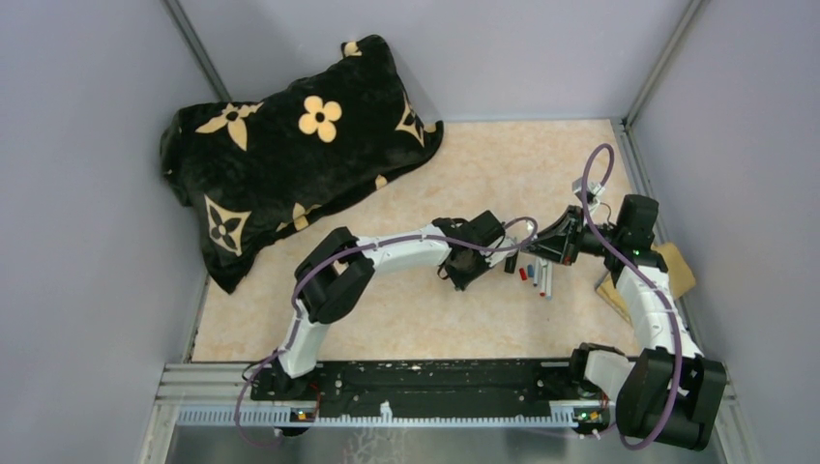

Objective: Insert the pens into the pen caps
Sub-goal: Insert the pen cap onto the pen.

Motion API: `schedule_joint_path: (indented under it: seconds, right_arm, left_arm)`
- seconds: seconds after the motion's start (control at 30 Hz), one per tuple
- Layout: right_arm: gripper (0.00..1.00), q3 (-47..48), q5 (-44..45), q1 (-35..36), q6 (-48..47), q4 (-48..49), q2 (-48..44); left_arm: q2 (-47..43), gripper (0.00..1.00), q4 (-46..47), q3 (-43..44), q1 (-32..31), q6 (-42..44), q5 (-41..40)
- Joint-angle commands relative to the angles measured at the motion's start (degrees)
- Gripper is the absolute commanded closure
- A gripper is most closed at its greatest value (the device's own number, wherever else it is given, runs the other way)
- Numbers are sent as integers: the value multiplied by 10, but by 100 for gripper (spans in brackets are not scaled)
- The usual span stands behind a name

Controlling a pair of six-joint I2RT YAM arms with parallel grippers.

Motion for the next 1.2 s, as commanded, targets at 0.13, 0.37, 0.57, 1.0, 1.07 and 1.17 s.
schedule_joint_path:
  seconds: [0.13,0.37,0.57,1.0,1.07,1.17]
  right_arm:
    - [100,31,-23,-12,-13,17,-4]
    - [100,31,-25,-13,-12,16,-7]
    - [100,32,-28,-13,-11,16,-8]
    - [100,32,-30,-13,-11,16,-7]
    - [100,32,-30,-13,-11,16,-7]
    - [100,32,-31,-13,-11,16,-6]
  left_arm:
    - [-47,92,13,-115,29,-133,-63]
    - [-74,86,-14,-146,46,-167,-79]
    - [-61,73,-41,-154,54,-171,-95]
    - [-37,62,-35,-157,59,-165,-62]
    - [-33,64,-33,-150,60,-162,-54]
    - [-27,69,-30,-142,64,-157,-42]
